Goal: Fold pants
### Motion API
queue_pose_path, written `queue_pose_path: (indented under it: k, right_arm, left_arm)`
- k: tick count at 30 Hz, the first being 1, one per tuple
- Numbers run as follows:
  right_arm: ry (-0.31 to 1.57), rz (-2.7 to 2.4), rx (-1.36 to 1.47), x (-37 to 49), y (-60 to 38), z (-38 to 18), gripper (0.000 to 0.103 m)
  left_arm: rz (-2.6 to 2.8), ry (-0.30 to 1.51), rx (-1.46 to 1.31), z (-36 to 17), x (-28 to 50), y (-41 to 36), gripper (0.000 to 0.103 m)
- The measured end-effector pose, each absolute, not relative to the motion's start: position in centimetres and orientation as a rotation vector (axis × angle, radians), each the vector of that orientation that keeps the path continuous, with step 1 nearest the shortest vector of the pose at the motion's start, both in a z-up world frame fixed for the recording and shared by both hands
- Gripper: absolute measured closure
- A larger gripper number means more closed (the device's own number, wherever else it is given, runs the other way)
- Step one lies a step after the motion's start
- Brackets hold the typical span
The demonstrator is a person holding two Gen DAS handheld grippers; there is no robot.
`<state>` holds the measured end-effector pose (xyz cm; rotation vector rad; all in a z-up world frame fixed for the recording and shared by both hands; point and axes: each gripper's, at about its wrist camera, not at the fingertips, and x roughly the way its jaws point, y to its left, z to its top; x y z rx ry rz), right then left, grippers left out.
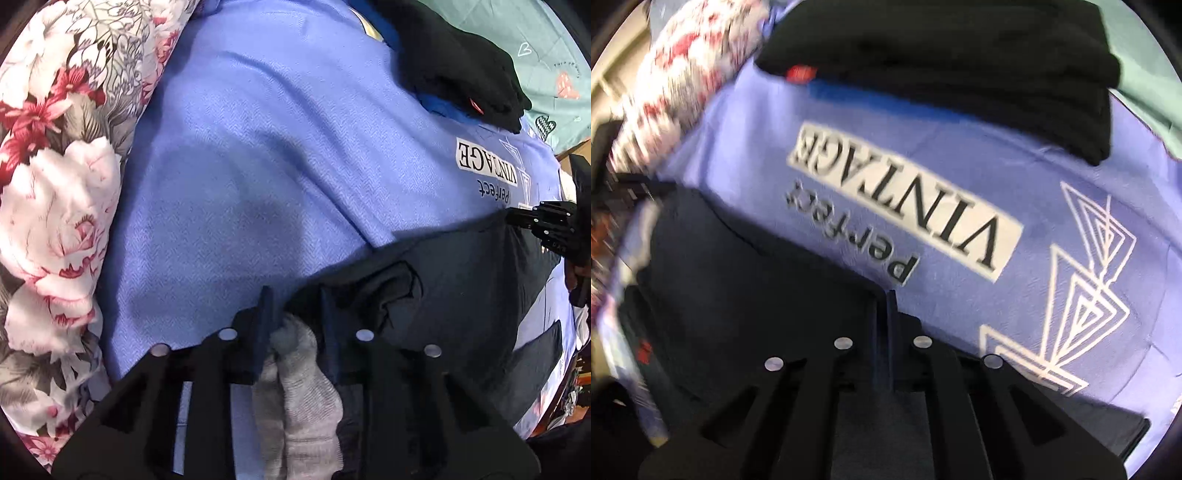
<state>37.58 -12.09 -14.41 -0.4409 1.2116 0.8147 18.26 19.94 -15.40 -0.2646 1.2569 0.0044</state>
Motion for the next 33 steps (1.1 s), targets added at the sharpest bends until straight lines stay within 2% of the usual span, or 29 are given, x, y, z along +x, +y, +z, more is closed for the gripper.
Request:
queue_pose_path:
  k: [1, 2, 4, 9, 11, 13, 16, 24, 33]
  right_arm:
    - [1.212, 0.806, -0.427, 37.5, -12.3, -14.3, 0.092]
    - [1.235, 0.807, -0.392, 37.5, -12.4, -14.2, 0.072]
    - [1.215, 0.782, -0.303, 38.1, -14.3, -12.9, 0.056]
    - [1.211, 0.704, -0.17, 38.5, -18.2, -11.5, 0.056]
    - [1.23, 0.675, -0.13, 38.5, -20.2, -11.4, 0.056]
    - [1.236, 0.659, -0.104, 38.1, -21.8, -11.2, 0.056]
    - [1.255, 0.65, -0.088, 37.4, -22.6, -11.6, 0.053]
    - [1.273, 0.769, -0.18, 36.2, -18.8, -12.5, 0.051]
    - [1.218, 0.939, -0.579, 35.1, -9.4, -14.2, 0.053]
  left_arm:
    - [-0.003, 1.253, -0.263, -15.1, 18.2, 20.0, 0.063]
    - [-0.023, 1.246, -0.269, -14.7, 18.1, 20.0, 0.058]
    - [-0.048, 1.221, -0.251, -13.7, 18.1, 19.9, 0.045]
    - [-0.127, 1.27, -0.22, -14.3, 18.6, 19.7, 0.04]
    - [-0.16, 1.311, -0.22, -14.9, 19.1, 19.4, 0.035]
    - [-0.201, 1.326, -0.268, -15.5, 19.2, 20.1, 0.025]
    - [-0.225, 1.332, -0.303, -15.8, 19.5, 20.3, 0.019]
    - [-0.28, 1.397, -0.28, -15.9, 20.1, 20.2, 0.018]
    - [-0.269, 1.404, -0.261, -16.2, 19.8, 19.9, 0.018]
